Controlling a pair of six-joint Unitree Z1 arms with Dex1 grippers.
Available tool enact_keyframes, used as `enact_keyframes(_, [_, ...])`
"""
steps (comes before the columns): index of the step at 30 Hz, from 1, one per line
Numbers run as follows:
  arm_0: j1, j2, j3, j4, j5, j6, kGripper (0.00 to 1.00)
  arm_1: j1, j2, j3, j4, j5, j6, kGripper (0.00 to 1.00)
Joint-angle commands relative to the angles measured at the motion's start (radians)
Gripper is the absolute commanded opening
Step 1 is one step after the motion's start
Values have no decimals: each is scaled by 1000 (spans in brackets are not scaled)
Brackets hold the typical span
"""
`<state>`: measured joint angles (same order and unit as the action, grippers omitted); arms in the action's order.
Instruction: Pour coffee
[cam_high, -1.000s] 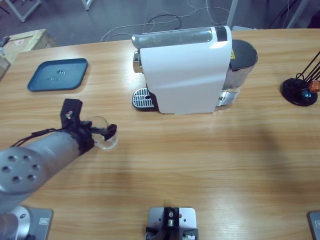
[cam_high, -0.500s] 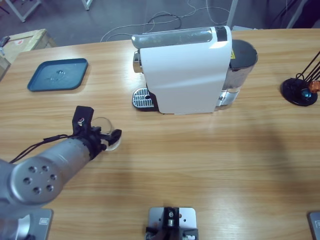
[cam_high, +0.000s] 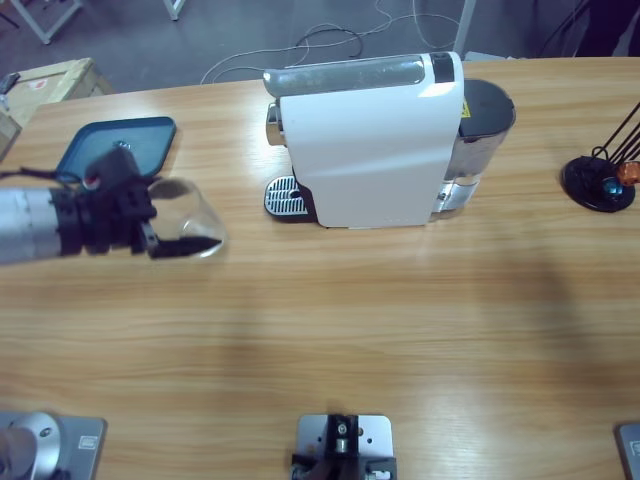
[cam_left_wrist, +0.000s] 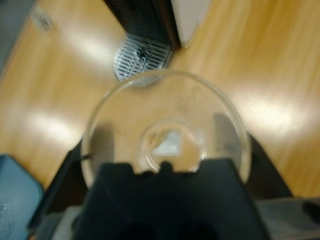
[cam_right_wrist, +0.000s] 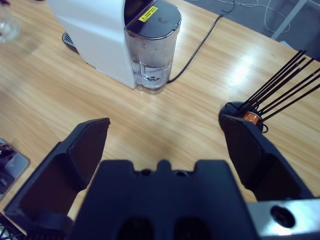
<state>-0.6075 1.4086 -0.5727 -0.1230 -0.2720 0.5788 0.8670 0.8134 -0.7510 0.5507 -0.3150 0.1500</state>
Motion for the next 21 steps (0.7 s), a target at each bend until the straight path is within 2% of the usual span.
enact_keyframes(1, [159, 355, -132, -100, -249, 207, 0, -9, 47, 21, 2, -16, -10, 1000])
enact_keyframes(7, [158, 498, -160, -295, -334, 206, 0, -43, 81, 23, -14, 3, -9, 1000])
enact_keyframes(15, [119, 567, -257, -272, -341, 188, 0, -66, 115, 26, -54, 14, -10, 1000])
enact_keyframes(21, [75, 581, -312, -180, -284, 188, 0, -83, 124, 36, -74, 19, -10, 1000])
